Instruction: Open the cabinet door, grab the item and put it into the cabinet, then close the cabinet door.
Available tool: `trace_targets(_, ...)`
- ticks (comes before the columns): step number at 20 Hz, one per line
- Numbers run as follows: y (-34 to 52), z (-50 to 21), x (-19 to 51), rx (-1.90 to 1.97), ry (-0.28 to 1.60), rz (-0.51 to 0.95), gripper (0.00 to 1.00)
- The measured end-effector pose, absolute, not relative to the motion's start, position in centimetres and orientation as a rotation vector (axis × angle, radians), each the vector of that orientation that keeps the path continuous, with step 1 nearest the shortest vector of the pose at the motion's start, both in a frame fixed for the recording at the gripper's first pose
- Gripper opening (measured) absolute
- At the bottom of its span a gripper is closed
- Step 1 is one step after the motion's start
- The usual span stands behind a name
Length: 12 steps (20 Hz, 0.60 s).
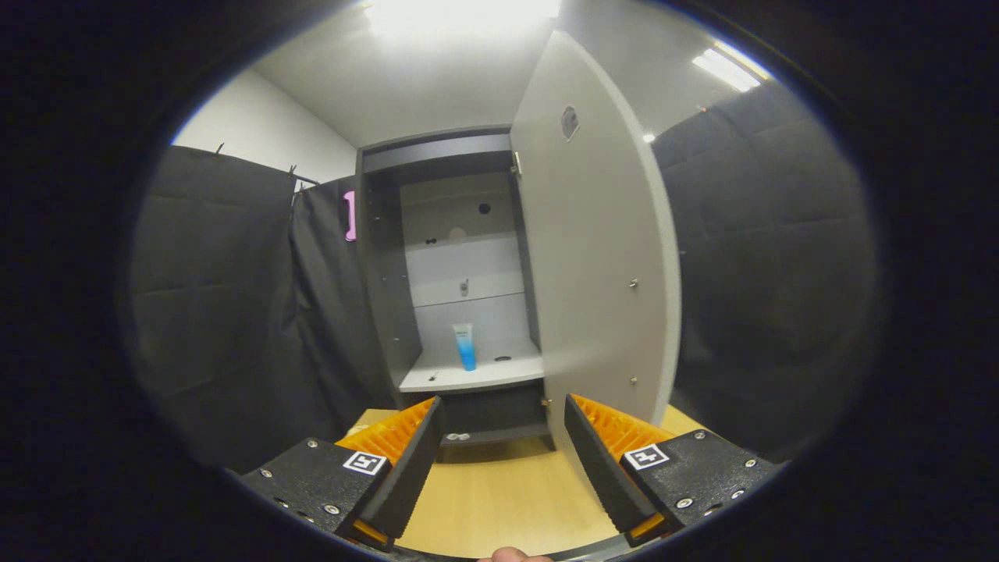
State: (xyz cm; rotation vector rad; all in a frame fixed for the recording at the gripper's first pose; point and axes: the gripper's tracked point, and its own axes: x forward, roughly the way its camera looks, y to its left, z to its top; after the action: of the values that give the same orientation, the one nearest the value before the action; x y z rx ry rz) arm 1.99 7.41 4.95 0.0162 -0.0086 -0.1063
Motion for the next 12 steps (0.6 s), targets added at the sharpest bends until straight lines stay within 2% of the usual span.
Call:
trace_targets(7, -6.4, 6.5, -1.2, 0.039, 0.004, -0.313, 0.94)
trace_targets(12, -11.0, 7.2, 2.6, 0.052, 0.000, -0.294, 0.94)
